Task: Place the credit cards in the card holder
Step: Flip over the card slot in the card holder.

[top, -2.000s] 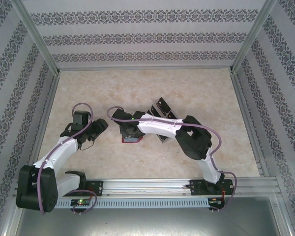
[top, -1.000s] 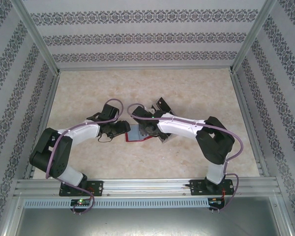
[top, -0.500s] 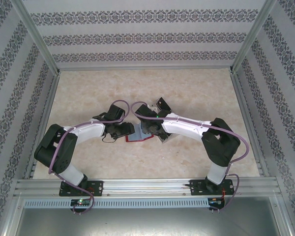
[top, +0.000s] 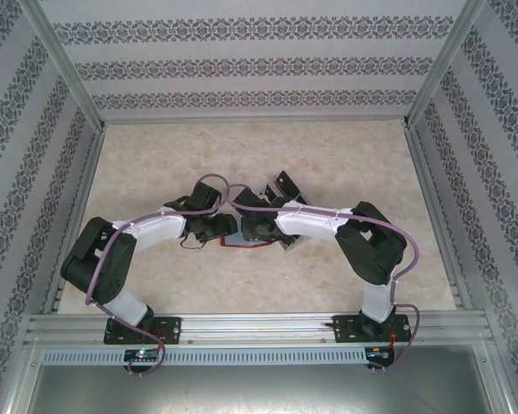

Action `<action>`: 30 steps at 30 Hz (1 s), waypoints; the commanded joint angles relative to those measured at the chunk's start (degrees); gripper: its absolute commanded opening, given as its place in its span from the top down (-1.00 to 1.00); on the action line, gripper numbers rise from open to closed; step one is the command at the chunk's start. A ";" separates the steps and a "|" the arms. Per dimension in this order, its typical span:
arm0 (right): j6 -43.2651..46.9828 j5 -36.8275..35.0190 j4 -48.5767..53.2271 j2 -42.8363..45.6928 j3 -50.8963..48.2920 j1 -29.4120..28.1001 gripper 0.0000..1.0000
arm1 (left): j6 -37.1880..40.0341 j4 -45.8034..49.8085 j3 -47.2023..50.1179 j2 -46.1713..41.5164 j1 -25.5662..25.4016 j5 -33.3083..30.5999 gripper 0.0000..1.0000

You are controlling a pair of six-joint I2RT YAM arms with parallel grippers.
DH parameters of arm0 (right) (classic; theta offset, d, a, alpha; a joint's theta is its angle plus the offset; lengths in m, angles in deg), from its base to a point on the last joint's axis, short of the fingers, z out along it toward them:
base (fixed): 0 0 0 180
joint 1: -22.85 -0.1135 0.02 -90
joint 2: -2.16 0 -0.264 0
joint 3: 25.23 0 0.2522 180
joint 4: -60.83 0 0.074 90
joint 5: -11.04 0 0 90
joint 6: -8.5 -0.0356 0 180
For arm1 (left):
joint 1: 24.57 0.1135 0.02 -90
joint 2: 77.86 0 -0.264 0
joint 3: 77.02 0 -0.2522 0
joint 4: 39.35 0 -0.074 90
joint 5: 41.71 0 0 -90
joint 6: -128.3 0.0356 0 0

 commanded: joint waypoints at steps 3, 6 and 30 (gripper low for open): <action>-2.32 2.73 -1.63 -3.63 1.80 -2.94 0.39 | 0.92 3.01 1.29 -2.03 -0.77 -2.01 -0.29; -2.95 2.80 -1.94 -2.98 1.94 -3.43 0.39 | 0.94 3.06 1.65 -2.08 -0.74 -1.89 -0.30; -2.45 4.49 -8.60 23.24 -12.99 2.99 0.34 | 0.63 5.59 -6.25 1.96 -4.09 -0.72 -0.29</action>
